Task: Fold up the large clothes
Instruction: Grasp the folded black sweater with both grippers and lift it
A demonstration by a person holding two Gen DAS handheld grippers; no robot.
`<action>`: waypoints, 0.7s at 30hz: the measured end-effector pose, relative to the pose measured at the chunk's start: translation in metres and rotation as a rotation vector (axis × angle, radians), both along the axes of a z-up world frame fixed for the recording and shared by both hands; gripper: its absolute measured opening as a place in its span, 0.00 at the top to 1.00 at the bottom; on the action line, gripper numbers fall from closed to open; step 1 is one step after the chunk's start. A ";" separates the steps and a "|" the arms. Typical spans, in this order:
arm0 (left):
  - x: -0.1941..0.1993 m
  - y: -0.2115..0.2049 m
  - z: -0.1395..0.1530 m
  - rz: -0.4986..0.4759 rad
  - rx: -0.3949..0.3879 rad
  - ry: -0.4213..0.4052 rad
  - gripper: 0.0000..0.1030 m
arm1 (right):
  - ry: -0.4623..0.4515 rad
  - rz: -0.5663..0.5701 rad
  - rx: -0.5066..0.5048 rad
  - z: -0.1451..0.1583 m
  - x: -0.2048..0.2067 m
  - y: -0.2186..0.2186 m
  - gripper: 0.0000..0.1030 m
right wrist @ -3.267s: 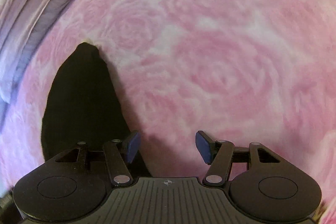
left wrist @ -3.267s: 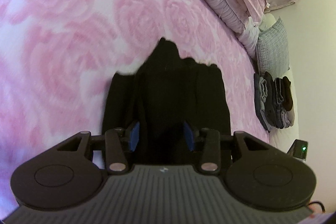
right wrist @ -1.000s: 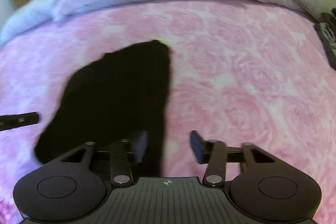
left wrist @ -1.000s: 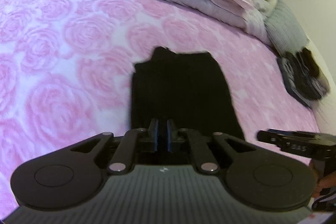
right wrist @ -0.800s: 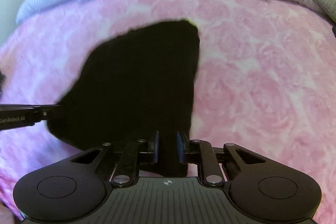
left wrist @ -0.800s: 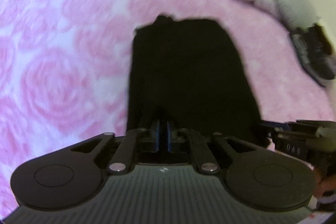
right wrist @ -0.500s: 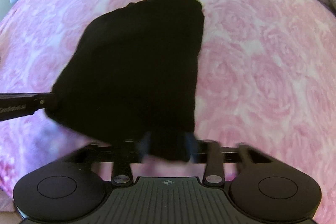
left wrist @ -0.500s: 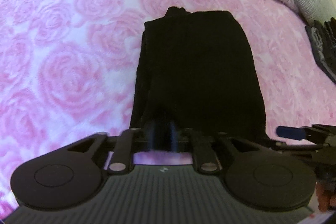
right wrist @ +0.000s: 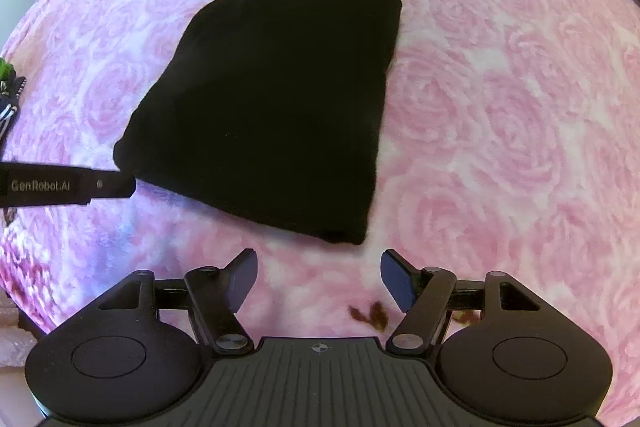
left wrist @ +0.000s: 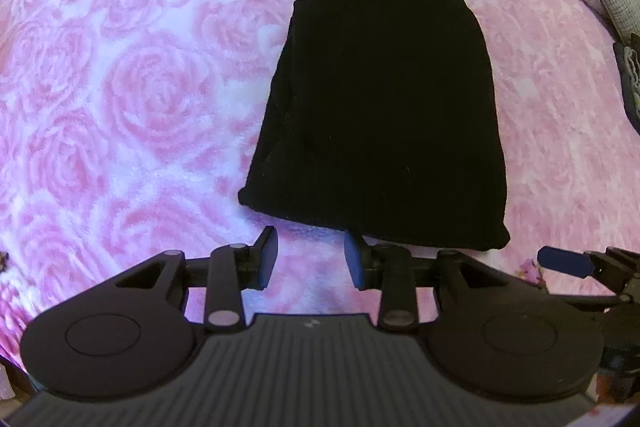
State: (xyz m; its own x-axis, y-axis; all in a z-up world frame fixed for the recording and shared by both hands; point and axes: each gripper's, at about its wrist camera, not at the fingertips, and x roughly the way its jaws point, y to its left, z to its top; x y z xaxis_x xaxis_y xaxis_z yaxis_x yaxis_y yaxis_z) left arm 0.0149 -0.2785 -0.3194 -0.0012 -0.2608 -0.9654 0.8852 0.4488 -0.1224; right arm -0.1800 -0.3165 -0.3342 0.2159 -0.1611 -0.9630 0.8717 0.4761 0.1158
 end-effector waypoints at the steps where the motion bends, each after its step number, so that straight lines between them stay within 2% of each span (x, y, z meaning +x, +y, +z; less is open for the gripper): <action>1: -0.001 0.000 0.000 0.005 0.001 0.003 0.69 | -0.003 -0.003 -0.004 0.000 -0.002 -0.002 0.37; 3: 0.000 0.004 -0.003 0.033 -0.012 0.028 0.68 | -0.020 -0.014 -0.018 0.003 -0.009 -0.007 0.37; 5: 0.009 0.016 -0.007 0.127 -0.068 0.116 0.65 | -0.075 -0.053 -0.033 0.006 -0.021 -0.013 0.37; 8: 0.024 0.042 -0.026 0.326 -0.176 0.291 0.60 | -0.254 -0.184 -0.006 0.000 -0.051 -0.030 0.37; 9: 0.028 0.050 -0.037 0.406 -0.203 0.369 0.60 | -0.317 -0.238 0.026 -0.008 -0.063 -0.036 0.37; 12: 0.031 0.063 -0.063 0.583 -0.280 0.529 0.60 | -0.479 -0.365 0.112 -0.039 -0.086 -0.046 0.37; 14: 0.028 0.066 -0.076 0.660 -0.335 0.580 0.60 | -0.547 -0.428 0.191 -0.062 -0.093 -0.051 0.37; 16: 0.025 0.065 -0.085 0.695 -0.375 0.592 0.60 | -0.636 -0.488 0.257 -0.082 -0.095 -0.054 0.37; 19: 0.021 0.057 -0.101 0.718 -0.391 0.609 0.60 | -0.731 -0.544 0.272 -0.096 -0.091 -0.057 0.40; 21: 0.021 0.053 -0.110 0.746 -0.416 0.620 0.60 | -0.736 -0.553 0.274 -0.101 -0.083 -0.059 0.58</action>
State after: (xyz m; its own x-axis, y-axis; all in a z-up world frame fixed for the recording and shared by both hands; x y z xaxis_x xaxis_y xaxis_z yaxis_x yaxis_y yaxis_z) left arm 0.0360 -0.2251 -0.4289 -0.1665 -0.7089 -0.6854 0.1320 0.6728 -0.7280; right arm -0.2633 -0.3758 -0.4355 0.7427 -0.2111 -0.6355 0.6291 -0.1053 0.7702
